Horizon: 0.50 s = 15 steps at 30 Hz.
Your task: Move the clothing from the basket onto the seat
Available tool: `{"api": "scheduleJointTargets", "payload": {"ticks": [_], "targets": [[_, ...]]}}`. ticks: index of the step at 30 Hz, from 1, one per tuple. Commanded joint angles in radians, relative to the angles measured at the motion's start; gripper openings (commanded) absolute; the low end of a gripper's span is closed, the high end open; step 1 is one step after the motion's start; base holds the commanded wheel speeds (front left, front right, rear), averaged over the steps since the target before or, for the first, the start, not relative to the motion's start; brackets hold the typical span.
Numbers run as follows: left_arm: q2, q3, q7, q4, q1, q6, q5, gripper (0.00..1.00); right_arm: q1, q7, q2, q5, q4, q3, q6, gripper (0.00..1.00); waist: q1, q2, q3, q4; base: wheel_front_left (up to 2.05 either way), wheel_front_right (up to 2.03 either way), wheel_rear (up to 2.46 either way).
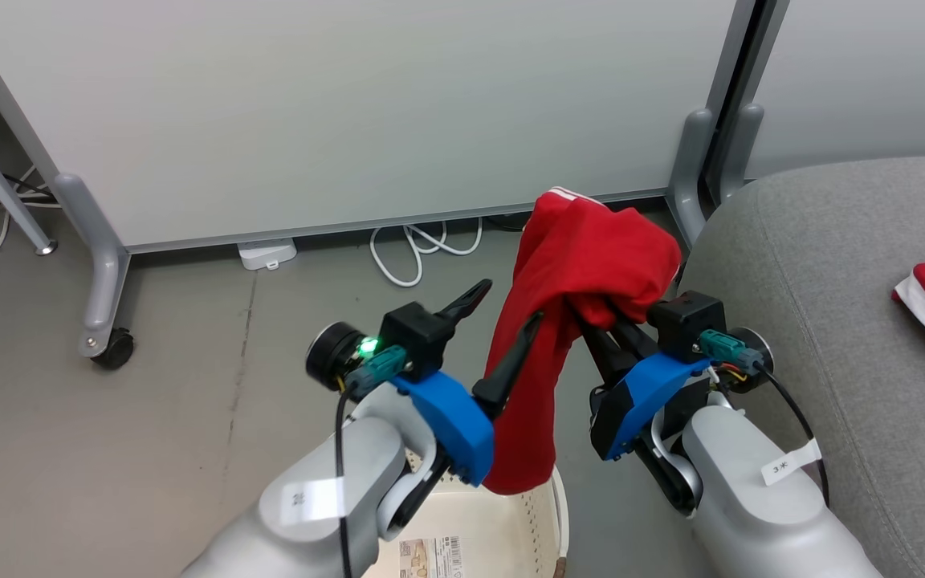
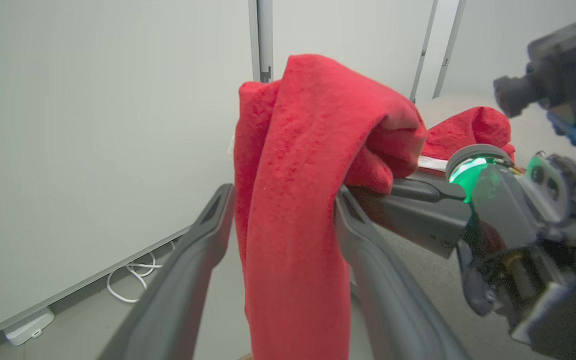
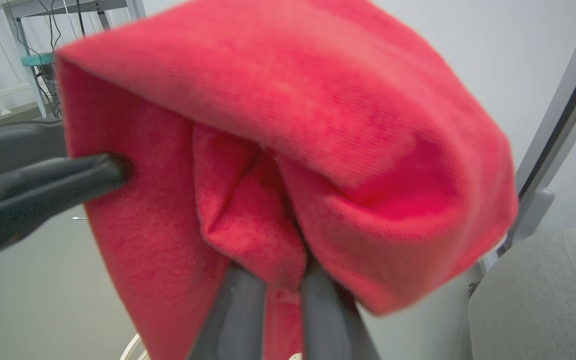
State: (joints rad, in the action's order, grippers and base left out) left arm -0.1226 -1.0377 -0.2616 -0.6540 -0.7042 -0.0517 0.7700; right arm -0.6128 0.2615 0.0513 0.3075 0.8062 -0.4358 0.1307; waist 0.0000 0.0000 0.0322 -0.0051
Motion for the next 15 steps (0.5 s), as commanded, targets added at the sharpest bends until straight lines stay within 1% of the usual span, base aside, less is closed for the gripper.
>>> {"api": "scheduleJointTargets", "payload": {"ticks": [1, 6, 9, 12, 15], "targets": [[-0.010, 0.025, -0.005, 0.018, 0.024, 0.007, -0.019, 1.00, -0.003, 0.005, -0.002, -0.004, -0.008, 0.008, 0.000, 0.00, 0.0000, 0.0000, 0.002, 0.001, 0.00, 0.00, 0.00], [-0.052, 0.148, -0.005, 0.111, 0.147, 0.015, -0.112, 1.00, 0.014, 0.005, -0.002, -0.019, -0.020, 0.026, 0.000, 0.00, 0.0000, 0.0000, 0.008, 0.002, 0.00, 0.00, 0.00], [-0.068, 0.225, -0.005, 0.169, 0.216, 0.023, -0.172, 1.00, 0.022, 0.005, -0.002, -0.027, -0.025, 0.038, 0.000, 0.00, 0.0000, 0.0000, 0.010, 0.005, 0.00, 0.00, 0.00], [-0.076, 0.303, -0.005, 0.218, 0.291, 0.026, -0.225, 1.00, 0.032, 0.005, -0.002, -0.037, -0.029, 0.048, 0.000, 0.00, 0.0000, 0.0000, 0.010, 0.008, 0.00, 0.00, 0.00], [-0.076, 0.378, -0.005, 0.255, 0.360, 0.018, -0.267, 1.00, 0.039, 0.005, -0.002, -0.046, -0.031, 0.058, 0.000, 0.00, 0.0000, 0.0000, 0.008, 0.014, 0.00, 0.00, 0.00]]}}
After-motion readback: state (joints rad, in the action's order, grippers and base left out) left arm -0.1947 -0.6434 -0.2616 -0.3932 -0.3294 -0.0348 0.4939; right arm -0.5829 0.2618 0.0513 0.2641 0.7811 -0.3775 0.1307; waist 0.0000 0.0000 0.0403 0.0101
